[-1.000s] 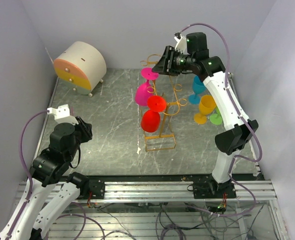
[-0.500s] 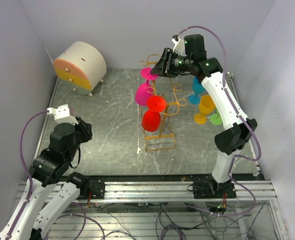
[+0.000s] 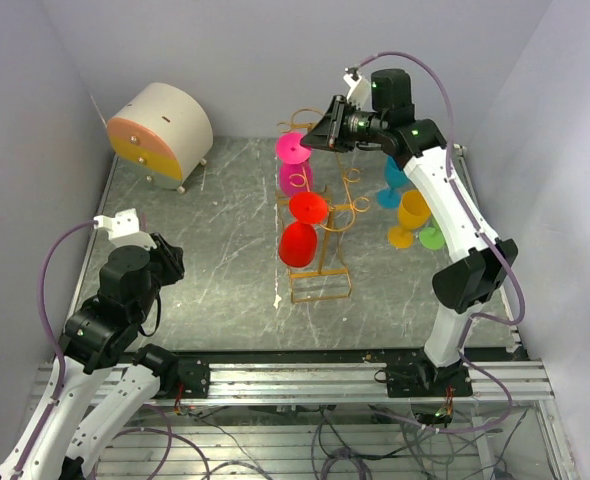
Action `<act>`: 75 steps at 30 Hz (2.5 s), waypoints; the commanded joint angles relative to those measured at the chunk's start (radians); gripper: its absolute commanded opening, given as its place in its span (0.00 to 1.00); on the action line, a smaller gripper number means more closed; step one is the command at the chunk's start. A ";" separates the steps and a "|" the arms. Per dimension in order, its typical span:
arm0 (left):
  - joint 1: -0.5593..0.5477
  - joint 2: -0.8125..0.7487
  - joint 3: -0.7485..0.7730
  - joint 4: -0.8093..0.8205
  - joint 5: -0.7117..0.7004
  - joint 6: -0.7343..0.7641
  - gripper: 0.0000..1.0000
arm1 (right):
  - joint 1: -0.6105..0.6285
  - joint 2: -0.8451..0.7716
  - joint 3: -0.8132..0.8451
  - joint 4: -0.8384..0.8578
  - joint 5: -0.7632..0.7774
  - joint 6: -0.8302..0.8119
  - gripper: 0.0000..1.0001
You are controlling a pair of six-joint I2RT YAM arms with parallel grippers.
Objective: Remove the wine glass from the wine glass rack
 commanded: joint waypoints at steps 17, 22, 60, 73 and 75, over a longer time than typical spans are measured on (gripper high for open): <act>-0.001 -0.008 0.006 0.007 -0.032 -0.010 0.39 | -0.009 -0.092 -0.158 0.275 -0.113 0.178 0.00; -0.002 -0.009 0.007 0.005 -0.034 -0.012 0.39 | -0.009 -0.116 -0.211 0.367 -0.134 0.229 0.00; -0.001 -0.004 0.007 0.002 -0.036 -0.016 0.40 | -0.003 -0.134 -0.276 0.478 -0.151 0.291 0.00; -0.003 -0.004 0.006 0.001 -0.037 -0.016 0.40 | 0.021 -0.069 -0.239 0.487 -0.201 0.327 0.00; -0.002 -0.003 0.009 0.001 -0.037 -0.016 0.40 | 0.027 -0.060 -0.228 0.484 -0.210 0.329 0.00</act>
